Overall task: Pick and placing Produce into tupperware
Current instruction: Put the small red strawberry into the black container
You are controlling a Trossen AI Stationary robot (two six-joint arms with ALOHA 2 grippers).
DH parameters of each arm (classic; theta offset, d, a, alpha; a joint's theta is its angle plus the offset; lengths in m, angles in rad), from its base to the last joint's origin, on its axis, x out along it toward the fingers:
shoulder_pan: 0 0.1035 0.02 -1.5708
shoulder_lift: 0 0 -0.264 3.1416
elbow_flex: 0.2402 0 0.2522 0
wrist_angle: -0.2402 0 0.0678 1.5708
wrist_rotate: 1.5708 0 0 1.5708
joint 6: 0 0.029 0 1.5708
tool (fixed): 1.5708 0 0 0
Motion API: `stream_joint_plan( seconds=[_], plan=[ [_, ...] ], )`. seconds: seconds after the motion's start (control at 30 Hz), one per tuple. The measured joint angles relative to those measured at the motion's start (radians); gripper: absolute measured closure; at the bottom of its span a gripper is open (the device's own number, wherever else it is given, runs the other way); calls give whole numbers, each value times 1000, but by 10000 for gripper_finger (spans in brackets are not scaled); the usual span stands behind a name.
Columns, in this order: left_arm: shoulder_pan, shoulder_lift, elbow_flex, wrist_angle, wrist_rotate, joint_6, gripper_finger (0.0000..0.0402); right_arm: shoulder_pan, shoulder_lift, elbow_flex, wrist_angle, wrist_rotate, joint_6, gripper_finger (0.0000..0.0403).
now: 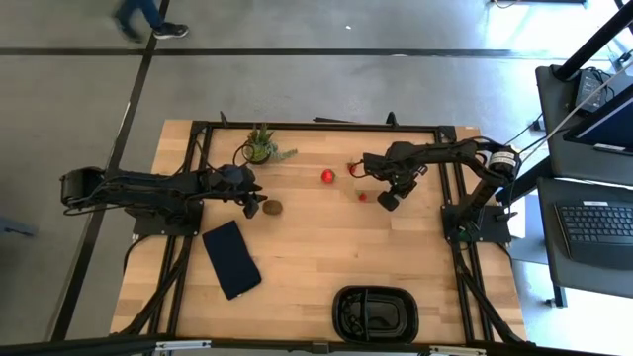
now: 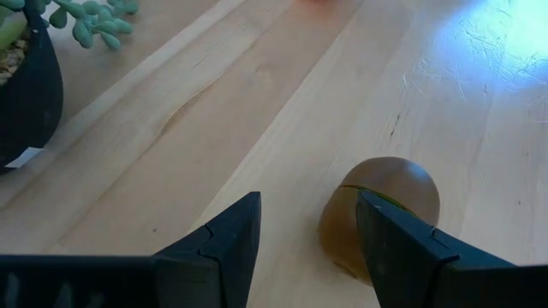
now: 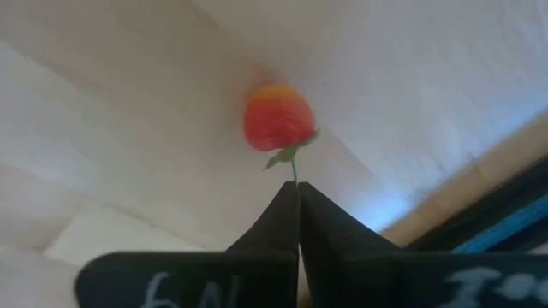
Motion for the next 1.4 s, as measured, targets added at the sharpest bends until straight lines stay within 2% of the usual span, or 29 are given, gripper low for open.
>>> stream_joint_plan(
  seconds=[0.17, 0.37, 0.5, 0.67, 0.83, 1.07, 1.2, 1.4],
  plan=[
    [0, 0, 0, 0, 0, 2, 221, 44, -51, 1, -51, -43, 63, 401],
    [0, 0, 0, 0, 0, 3, 221, 169, -153, 56, -123, -77, 166, 401],
    [0, 0, 0, 0, 0, 9, 221, 301, -206, 130, -133, -135, 258, 402],
    [0, 0, 0, 1, 0, 10, 221, 503, -213, 217, -128, -208, 388, 402],
    [0, 0, 0, 11, 0, 10, 221, 697, -213, 233, -89, -229, 570, 402],
    [0, 0, 0, 11, 0, 10, 221, 925, -196, 213, 133, -272, 812, 403],
    [0, 0, 0, 15, 0, 10, 221, 1018, -153, 213, 254, -258, 824, 403],
    [0, 0, 0, 18, 0, 11, 221, 1088, -45, 212, 349, -254, 870, 403]
  ],
)
